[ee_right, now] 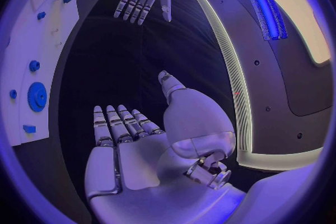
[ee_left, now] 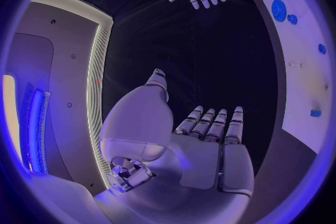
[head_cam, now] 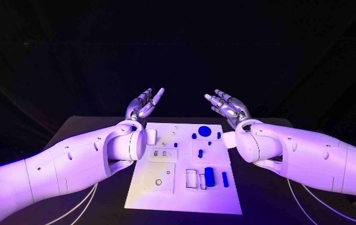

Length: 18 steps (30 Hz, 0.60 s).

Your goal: Assemble the parts on the task board

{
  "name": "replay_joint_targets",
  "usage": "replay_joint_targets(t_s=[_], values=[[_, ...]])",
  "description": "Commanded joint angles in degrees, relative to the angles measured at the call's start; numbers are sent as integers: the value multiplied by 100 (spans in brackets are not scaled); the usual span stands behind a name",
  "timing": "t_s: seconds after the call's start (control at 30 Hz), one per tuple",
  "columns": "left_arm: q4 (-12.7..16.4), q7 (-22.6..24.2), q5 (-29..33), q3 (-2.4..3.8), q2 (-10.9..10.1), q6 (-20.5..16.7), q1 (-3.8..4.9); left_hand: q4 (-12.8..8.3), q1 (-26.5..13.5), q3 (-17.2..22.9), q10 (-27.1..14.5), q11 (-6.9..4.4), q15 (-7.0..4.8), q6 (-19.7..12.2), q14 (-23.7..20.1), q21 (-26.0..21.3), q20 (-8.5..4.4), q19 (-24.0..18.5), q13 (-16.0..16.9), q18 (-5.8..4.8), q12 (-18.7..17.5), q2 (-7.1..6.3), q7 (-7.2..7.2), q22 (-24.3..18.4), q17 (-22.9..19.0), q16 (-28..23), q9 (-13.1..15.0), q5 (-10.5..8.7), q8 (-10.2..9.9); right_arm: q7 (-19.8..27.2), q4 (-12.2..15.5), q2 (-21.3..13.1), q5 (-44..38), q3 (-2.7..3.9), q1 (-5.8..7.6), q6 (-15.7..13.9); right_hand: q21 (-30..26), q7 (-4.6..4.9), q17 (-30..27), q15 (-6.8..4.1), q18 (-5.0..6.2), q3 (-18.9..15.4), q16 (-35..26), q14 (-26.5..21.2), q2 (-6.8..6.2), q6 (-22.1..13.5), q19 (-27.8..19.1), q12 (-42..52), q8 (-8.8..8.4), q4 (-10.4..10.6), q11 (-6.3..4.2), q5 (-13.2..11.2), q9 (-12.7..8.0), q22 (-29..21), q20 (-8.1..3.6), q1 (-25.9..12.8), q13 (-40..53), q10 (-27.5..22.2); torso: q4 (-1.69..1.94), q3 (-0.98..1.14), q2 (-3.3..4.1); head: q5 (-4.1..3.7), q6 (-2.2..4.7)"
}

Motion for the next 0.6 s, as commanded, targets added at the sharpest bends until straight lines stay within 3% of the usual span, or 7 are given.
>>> replay_joint_targets(t_s=[0.03,0.13,0.27,0.3,0.43,0.5,0.6], values=[[4,-77,-10,4,10,280,7,80,256,2,55,111,105,93,78,43,87,37,16,68,36,1,452,17,22,37,18,45,48,-510,-107,46,-532,-72,98,1087,176,880,68,64,106,121,123,713,-23,539,293,101,101,-242,88,27,65,85,78,573,63,714,2,0,-1,0,-1],[4,-77,-10,4,10,280,7,41,353,38,535,304,125,404,516,87,89,118,78,76,132,34,618,39,82,130,58,41,109,-611,-170,72,-617,-126,166,1288,420,896,156,57,117,201,304,1708,-68,1185,827,259,241,-469,94,-38,140,206,86,885,140,1615,2,0,-1,0,-1],[4,-77,-10,4,10,280,7,-75,586,32,2185,509,225,1428,1808,382,72,906,245,147,581,113,768,194,226,489,171,36,327,-653,-197,83,-653,-149,195,1372,1074,811,252,-115,266,329,618,3403,-133,2370,2349,579,480,-781,-63,-34,247,519,69,1261,244,3376,2,0,-1,0,-1],[49,71,32,4,-280,474,10,-108,645,16,2766,529,210,1898,2347,555,73,1363,292,182,750,135,772,281,284,642,222,34,439,-303,-303,-48,-2534,-148,204,527,1175,764,244,-171,322,356,648,3606,-150,2738,2570,618,539,-829,-121,-64,268,555,67,1310,232,3591,-30,-20,51,-24,-101],[125,116,32,4,-388,473,11,-205,807,-33,3753,392,40,3117,3511,1049,58,2558,344,324,1058,177,718,502,417,1001,337,32,729,-310,-311,-90,-2882,-146,210,372,1300,668,233,-295,438,446,690,4021,-204,3455,2808,641,606,-942,-230,-105,278,578,61,1399,206,3976,-28,-26,78,-42,-115],[183,107,8,4,-469,496,14,-282,940,-78,4244,238,-126,3723,4000,1291,44,2985,361,529,1197,212,599,576,476,1155,391,31,928,-341,-313,-115,-3055,-145,221,319,1356,639,224,-340,465,525,660,4197,-229,3800,2919,596,592,-987,-269,-110,262,582,53,1408,198,4144,-27,-33,103,-44,-115],[242,86,-35,4,-554,527,22,-335,1034,-137,4527,145,-216,3956,4298,1431,43,3240,348,685,1187,235,520,606,504,1185,402,32,987,-390,-313,-138,-3219,-143,238,293,1405,624,222,-364,477,593,623,4310,-260,3970,3013,541,554,-1026,-291,-109,250,587,39,1407,196,4245,-29,-41,136,-60,-124]])
